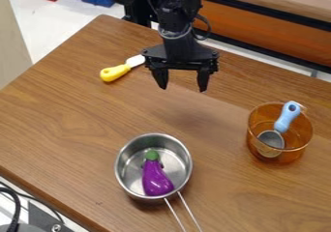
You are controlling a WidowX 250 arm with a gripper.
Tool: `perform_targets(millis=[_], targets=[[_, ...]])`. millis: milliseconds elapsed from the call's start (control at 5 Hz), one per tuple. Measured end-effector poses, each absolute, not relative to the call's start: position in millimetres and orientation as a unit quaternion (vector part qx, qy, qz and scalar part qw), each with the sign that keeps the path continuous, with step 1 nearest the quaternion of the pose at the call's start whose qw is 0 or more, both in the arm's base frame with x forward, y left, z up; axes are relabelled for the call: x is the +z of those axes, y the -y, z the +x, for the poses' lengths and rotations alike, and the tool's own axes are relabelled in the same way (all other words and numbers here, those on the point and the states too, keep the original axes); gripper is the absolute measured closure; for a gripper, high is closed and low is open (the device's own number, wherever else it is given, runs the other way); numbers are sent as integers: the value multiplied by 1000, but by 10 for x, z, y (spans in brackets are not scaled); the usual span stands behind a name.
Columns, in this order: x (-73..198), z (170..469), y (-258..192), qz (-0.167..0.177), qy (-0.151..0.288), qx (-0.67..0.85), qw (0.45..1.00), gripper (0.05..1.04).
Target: Moved the yellow knife to the upper center table
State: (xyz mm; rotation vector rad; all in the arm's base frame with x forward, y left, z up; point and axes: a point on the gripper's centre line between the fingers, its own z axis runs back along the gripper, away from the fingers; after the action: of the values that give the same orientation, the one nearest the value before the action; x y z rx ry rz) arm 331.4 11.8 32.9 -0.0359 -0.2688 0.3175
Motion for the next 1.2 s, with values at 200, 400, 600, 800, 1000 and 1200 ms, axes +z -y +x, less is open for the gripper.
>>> perform_targets(millis=[200, 400, 600, 800, 1000, 1200], targets=[[228, 3266, -119, -14, 115, 154, 981, 88], [209, 3270, -275, 10, 97, 92, 991, 88], [267, 3352, -569, 34, 84, 26, 996, 88], [293, 3448, -869, 43, 54, -61, 996, 88], [246, 3589, -1169, 46, 14, -100, 994, 88], [167, 3699, -1431, 51, 8, -131, 990, 88]])
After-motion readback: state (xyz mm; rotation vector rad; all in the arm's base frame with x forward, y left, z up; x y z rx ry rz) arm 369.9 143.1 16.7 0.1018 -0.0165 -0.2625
